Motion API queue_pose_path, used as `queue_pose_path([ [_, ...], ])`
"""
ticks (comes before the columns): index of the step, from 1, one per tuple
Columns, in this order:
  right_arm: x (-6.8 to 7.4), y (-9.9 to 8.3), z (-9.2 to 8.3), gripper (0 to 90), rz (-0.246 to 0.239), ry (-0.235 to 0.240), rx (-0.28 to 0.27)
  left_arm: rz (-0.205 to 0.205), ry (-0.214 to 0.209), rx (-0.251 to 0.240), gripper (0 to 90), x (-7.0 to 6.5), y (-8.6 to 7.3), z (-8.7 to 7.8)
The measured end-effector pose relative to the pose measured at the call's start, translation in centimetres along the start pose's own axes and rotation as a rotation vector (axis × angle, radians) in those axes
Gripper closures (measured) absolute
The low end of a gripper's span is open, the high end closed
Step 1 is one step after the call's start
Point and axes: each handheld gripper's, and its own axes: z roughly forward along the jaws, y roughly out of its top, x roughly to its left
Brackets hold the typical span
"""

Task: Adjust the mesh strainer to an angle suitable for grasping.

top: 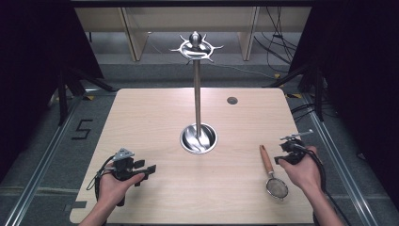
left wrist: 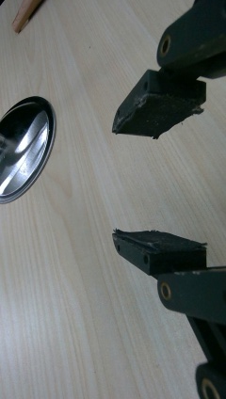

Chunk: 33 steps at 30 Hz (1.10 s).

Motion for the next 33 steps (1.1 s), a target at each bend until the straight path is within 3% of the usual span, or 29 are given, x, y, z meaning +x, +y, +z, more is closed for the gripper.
queue_pose_path([
  [2,0.9,1.1,0.9,90.0,-0.049,0.011,-0.006,0.003,-0.004,0.000,40.5,0.0,0.0,0.0],
  [3,1.4,1.5,1.2,90.0,-0.049,0.029,0.029,0.015,-0.001,0.009,40.5,0.1,0.0,-0.1],
  [6,2.3,2.7,2.7,90.0,-0.050,0.037,0.054,0.004,-0.010,-0.004,40.5,0.0,0.0,-0.1],
  [12,3.3,4.2,4.8,90.0,-0.059,0.020,0.106,0.004,-0.009,0.004,40.5,0.1,0.1,0.0],
  [15,2.9,4.6,5.6,90.0,-0.059,-0.019,0.126,0.013,-0.006,0.002,40.5,0.1,0.1,-0.1],
  [19,2.2,4.8,6.4,90.0,-0.022,-0.031,0.153,0.012,-0.010,0.001,40.5,0.0,0.1,0.0],
  [23,1.2,4.9,7.0,90.0,-0.016,-0.045,0.153,0.011,-0.011,0.003,40.5,-0.1,0.0,0.1],
  [27,0.7,4.9,6.9,90.0,0.011,-0.056,0.155,0.010,-0.009,0.005,40.4,0.0,0.0,0.2],
  [31,-0.3,4.7,6.7,90.0,0.008,-0.072,0.139,0.013,-0.012,0.010,40.4,-0.1,0.0,0.2],
  [33,-0.5,4.8,6.4,90.0,0.053,-0.074,0.153,0.011,-0.009,0.006,40.5,-0.1,0.0,0.2],
])
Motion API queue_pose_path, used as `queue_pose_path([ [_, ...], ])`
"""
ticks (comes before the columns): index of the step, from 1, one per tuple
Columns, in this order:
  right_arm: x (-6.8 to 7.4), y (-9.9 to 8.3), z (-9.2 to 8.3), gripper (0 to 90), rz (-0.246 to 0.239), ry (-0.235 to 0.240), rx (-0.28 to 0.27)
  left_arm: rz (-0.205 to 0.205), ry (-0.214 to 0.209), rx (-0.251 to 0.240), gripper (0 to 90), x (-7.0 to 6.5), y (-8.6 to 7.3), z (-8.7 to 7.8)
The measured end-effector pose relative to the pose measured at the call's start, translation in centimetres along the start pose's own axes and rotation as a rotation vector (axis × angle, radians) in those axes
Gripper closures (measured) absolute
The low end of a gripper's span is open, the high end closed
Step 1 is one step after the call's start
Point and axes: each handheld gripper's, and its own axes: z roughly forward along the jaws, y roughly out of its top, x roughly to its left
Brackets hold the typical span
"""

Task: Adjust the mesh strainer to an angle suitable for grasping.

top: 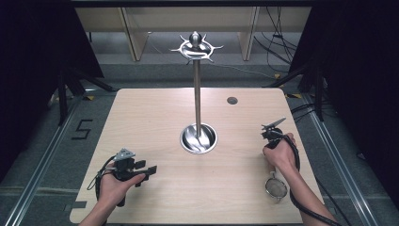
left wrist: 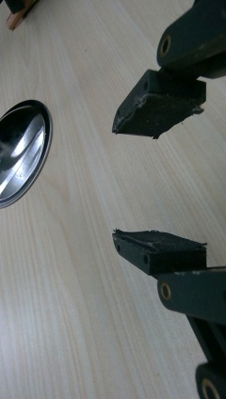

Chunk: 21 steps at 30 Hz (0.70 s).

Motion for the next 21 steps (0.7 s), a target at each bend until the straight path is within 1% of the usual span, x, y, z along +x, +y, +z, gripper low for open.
queue_pose_path([
  [1,-0.2,-0.1,0.0,90.0,0.009,-0.005,-0.007,0.002,0.000,0.004,40.4,0.0,0.0,0.0],
  [2,-0.4,-0.2,0.0,89.5,-0.001,-0.023,-0.006,0.006,0.001,0.007,40.4,0.1,0.0,0.0],
  [3,-0.6,-0.2,-0.1,88.6,0.010,-0.031,0.000,0.001,0.000,0.007,40.4,0.1,0.0,0.0],
  [4,-0.7,-0.3,-0.3,86.8,0.013,-0.017,-0.007,0.001,-0.004,0.001,40.5,0.0,0.0,0.0],
  [5,-0.8,-0.4,-0.6,84.5,0.028,-0.016,-0.007,0.000,-0.004,0.001,40.4,0.0,0.0,0.0],
  [6,-0.9,-0.5,-0.9,81.6,0.033,-0.001,-0.017,0.001,-0.002,0.000,40.4,0.0,0.0,0.0],
  [7,-0.8,-0.5,-1.3,77.4,0.051,0.002,-0.021,0.002,0.003,0.000,40.3,0.0,0.0,0.0],
  [8,-0.9,-0.6,-1.7,72.9,0.051,0.013,-0.014,-0.003,-0.003,0.001,40.3,0.0,0.1,0.1],
  [9,-0.9,-0.7,-2.0,70.0,0.061,0.004,-0.001,0.003,0.000,0.006,40.2,0.1,0.1,0.1],
  [10,-0.8,-0.8,-2.4,67.5,0.067,0.012,0.007,0.003,0.000,0.011,40.2,0.1,0.1,0.1],
  [11,-0.9,-0.9,-2.7,64.5,0.065,0.007,0.010,-0.003,0.001,0.009,40.2,0.0,0.1,0.2],
  [12,-1.0,-1.1,-2.8,62.0,0.056,-0.011,0.020,-0.001,-0.003,0.009,40.1,0.0,0.2,0.3],
  [13,-1.0,-1.3,-3.0,60.0,0.078,-0.020,0.044,-0.001,-0.004,0.008,39.9,0.0,0.2,0.3],
  [14,-1.1,-1.6,-3.1,59.9,0.072,-0.020,0.056,0.004,-0.004,0.016,39.9,0.1,0.2,0.4],
  [15,-1.1,-1.8,-3.1,59.8,0.093,-0.017,0.077,0.006,-0.011,0.018,39.9,0.0,0.3,0.4],
  [16,-1.2,-2.0,-3.2,59.7,0.085,-0.023,0.088,0.002,-0.013,0.006,39.9,-0.1,0.2,0.4],
  [17,-1.0,-2.2,-3.3,59.7,0.116,-0.027,0.085,0.004,-0.017,0.010,40.0,-0.1,0.3,0.4],
  [19,-0.9,-2.5,-3.4,59.3,0.114,-0.040,0.087,0.003,-0.016,0.002,40.0,-0.2,0.2,0.3],
  [20,-0.8,-2.6,-3.5,58.6,0.117,-0.046,0.090,0.005,-0.017,0.007,40.0,-0.3,0.2,0.2],
  [21,-0.7,-2.8,-3.6,56.4,0.127,-0.031,0.079,0.009,-0.015,-0.002,40.0,-0.3,0.2,0.1],
])
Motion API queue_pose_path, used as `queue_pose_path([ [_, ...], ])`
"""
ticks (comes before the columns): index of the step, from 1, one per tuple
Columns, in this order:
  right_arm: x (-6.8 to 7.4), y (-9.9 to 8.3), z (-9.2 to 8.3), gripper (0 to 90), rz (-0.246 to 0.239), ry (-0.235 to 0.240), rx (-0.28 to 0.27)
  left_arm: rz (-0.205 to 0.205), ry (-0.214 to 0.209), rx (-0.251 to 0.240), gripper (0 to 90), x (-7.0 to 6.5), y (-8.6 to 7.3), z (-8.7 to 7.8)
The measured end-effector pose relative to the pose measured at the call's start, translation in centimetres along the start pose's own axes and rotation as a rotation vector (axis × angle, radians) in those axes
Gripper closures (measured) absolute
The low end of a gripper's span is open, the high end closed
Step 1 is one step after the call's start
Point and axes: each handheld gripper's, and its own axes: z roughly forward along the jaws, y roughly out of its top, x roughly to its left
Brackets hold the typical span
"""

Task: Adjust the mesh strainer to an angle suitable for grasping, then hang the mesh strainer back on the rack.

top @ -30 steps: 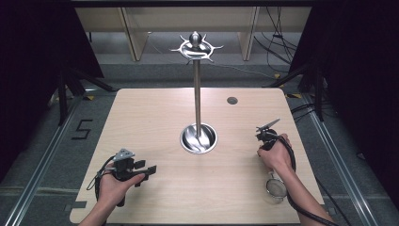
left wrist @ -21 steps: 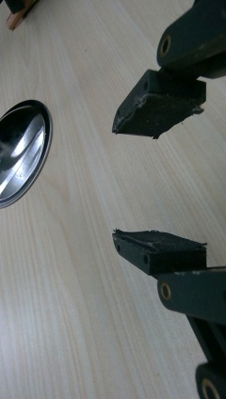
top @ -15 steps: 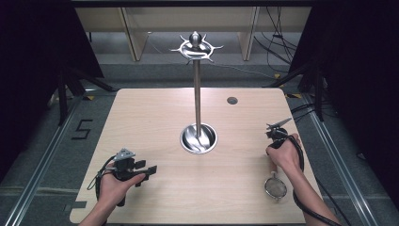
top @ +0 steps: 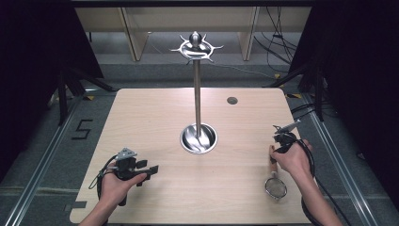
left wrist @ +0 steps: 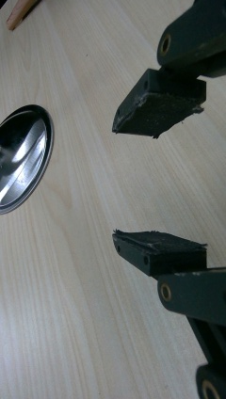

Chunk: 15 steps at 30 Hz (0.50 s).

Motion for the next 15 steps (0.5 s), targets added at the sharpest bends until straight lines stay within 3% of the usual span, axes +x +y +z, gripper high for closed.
queue_pose_path([
  [1,0.08,-0.07,-0.05,55.7,0.006,-0.003,0.005,-0.003,0.001,-0.003,40.0,-0.06,0.00,-0.09],
  [2,-0.03,-0.17,-0.10,55.5,-0.018,-0.009,0.022,-0.001,0.001,-0.007,40.0,-0.08,0.03,-0.15],
  [3,0.28,-0.23,-0.10,55.1,0.019,-0.002,0.030,0.000,0.002,-0.007,40.0,-0.10,0.04,-0.14],
  [6,0.23,-0.51,0.14,54.3,0.000,0.007,0.050,0.012,0.002,0.005,40.0,-0.02,0.11,-0.08],
  [9,0.44,-0.41,0.22,52.8,0.042,0.002,0.064,0.003,-0.002,0.003,40.0,-0.05,0.15,0.11],
  [15,0.72,-0.37,0.87,52.9,0.060,0.000,0.107,0.008,0.005,-0.001,40.0,-0.08,0.26,0.10],
])
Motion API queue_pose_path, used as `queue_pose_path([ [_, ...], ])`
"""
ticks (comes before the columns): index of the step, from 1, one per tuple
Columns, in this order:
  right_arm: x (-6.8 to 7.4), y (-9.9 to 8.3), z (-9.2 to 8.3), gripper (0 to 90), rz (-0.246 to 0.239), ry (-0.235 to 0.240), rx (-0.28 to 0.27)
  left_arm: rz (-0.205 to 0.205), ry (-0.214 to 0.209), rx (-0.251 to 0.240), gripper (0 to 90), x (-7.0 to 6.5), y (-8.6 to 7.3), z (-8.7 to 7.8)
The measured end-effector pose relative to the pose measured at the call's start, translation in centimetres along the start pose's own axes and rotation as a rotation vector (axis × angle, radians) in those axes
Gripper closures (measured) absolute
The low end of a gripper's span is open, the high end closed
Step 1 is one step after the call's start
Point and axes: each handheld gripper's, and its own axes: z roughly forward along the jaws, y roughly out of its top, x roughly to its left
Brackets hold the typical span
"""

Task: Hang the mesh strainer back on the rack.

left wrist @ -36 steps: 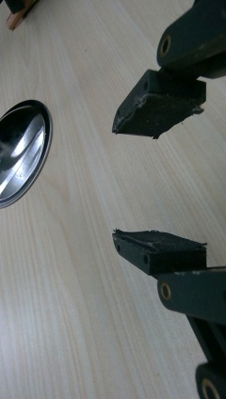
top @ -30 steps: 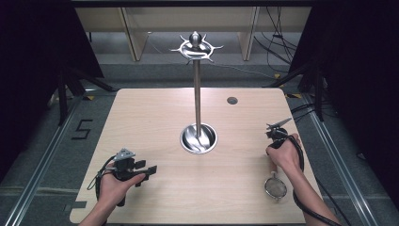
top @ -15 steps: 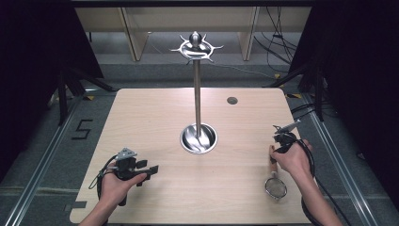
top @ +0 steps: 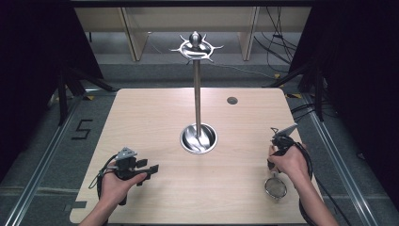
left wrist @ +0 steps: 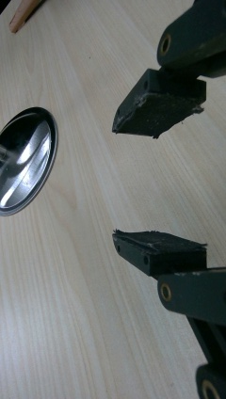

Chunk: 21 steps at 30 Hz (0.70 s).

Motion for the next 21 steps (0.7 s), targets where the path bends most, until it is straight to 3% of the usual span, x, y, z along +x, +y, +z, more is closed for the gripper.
queue_pose_path([
  [1,0.1,-0.1,0.1,53.0,0.013,0.009,-0.001,0.000,-0.007,0.001,40.0,0.0,-0.1,0.1],
  [3,0.0,-0.4,0.3,53.1,-0.014,-0.004,0.013,0.005,-0.001,0.013,40.0,0.1,-0.1,0.1],
  [4,0.3,-0.3,0.4,53.1,0.017,-0.008,0.029,0.004,-0.001,0.010,40.0,0.1,-0.1,0.1],
  [7,0.6,-0.2,0.8,53.2,0.028,-0.001,0.041,-0.002,-0.005,-0.001,40.0,0.0,-0.1,-0.1],
  [8,0.3,-0.2,1.0,53.3,-0.023,0.000,0.031,-0.003,-0.007,-0.005,40.0,0.1,-0.1,-0.2],
  [9,0.5,-0.1,1.0,54.0,0.012,-0.002,0.036,-0.005,-0.007,-0.006,40.0,0.1,-0.1,-0.2],
  [10,1.1,0.1,1.1,54.1,0.096,-0.006,0.058,0.002,0.003,0.005,40.0,0.2,-0.1,-0.2],
  [11,0.3,0.0,1.3,54.2,0.007,-0.010,0.048,0.003,0.002,0.002,40.0,0.2,-0.1,-0.1],
  [12,0.2,0.1,1.4,54.3,0.000,-0.030,0.051,0.003,0.000,0.006,40.0,0.2,-0.1,-0.1],
  [13,0.1,0.1,1.7,54.3,0.012,0.003,0.030,0.002,0.001,0.006,40.0,0.2,-0.1,0.0],
  [14,-0.3,0.1,1.7,54.2,-0.029,-0.044,0.073,0.003,-0.004,0.006,40.0,0.1,-0.1,0.1],
  [15,-0.5,0.1,1.8,54.3,-0.042,-0.054,0.086,-0.001,-0.003,0.007,40.0,0.1,-0.1,0.1],
  [16,-0.4,0.2,1.8,54.4,-0.020,-0.042,0.091,-0.002,-0.005,0.003,40.0,0.0,-0.1,0.2],
  [20,-0.3,0.1,2.1,57.8,-0.052,-0.055,0.084,-0.001,0.000,0.008,40.0,0.1,-0.1,0.0],
  [21,-0.2,0.1,2.2,59.3,-0.040,-0.056,0.073,-0.004,0.001,0.006,40.1,0.1,-0.1,0.0],
])
